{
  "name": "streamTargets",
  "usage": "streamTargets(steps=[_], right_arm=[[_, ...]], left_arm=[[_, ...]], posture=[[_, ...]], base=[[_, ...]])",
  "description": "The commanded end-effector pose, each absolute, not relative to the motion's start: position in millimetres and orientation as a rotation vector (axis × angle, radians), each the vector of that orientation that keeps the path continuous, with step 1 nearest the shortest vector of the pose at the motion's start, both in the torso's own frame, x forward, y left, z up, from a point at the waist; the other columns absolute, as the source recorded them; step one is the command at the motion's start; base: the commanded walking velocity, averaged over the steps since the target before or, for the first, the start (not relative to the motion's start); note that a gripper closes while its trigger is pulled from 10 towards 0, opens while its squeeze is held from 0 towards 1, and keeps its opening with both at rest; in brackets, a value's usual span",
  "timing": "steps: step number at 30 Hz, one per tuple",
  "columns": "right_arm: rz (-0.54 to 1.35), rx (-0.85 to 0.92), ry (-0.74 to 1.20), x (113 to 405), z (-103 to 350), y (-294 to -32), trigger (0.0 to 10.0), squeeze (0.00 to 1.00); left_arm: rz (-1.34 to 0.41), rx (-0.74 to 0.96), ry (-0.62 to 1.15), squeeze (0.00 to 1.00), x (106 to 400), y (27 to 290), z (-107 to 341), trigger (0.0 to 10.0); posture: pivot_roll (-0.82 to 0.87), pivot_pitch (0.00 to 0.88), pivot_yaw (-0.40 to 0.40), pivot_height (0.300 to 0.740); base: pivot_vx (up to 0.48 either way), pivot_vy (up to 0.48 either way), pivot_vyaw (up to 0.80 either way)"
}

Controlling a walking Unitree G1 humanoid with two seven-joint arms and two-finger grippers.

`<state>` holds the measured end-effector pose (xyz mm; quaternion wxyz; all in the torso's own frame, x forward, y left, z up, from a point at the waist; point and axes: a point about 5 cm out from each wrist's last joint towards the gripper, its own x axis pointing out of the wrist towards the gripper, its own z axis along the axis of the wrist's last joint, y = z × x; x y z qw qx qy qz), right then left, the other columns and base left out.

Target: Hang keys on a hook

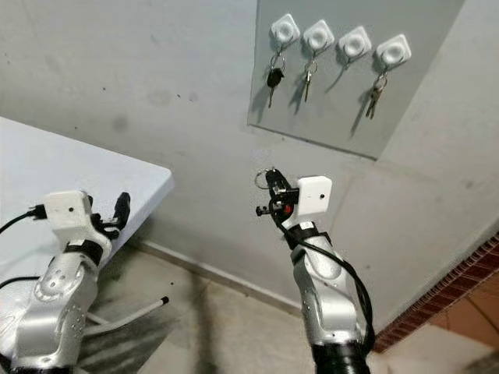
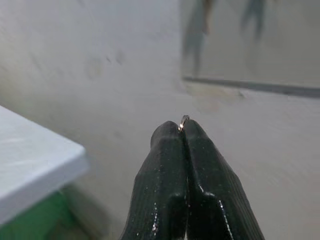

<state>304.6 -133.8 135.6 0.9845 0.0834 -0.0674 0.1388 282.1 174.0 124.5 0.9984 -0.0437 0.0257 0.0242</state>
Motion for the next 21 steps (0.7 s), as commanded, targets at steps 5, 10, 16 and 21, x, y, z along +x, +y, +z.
streamTargets(steps=[5,10,16,21], right_arm=[[0.286,0.175,-0.149,307.9,143.0,-129.8,10.0,0.00],[0.293,0.171,-0.140,308.0,141.8,-128.9,10.0,0.00],[0.280,0.170,-0.141,308.5,143.3,-131.5,10.0,0.00],[0.280,0.171,-0.140,307.8,143.0,-130.0,10.0,0.00]], left_arm=[[0.071,-0.063,0.056,0.00,282.7,179.0,128.4,10.0],[0.077,-0.061,0.058,0.00,282.3,178.6,129.0,10.0],[0.064,-0.037,0.057,0.00,281.9,177.3,129.3,10.0],[0.052,-0.032,0.053,0.00,284.0,178.3,131.8,10.0]], posture=[[-0.08,0.000,-0.035,0.740],[-0.09,0.000,-0.041,0.740],[-0.09,0.000,-0.037,0.740],[-0.09,0.000,-0.031,0.740]], base=[[0.000,0.000,-0.75],[0.000,0.000,-0.76],[0.000,0.000,-0.75],[0.000,0.000,-0.74]])
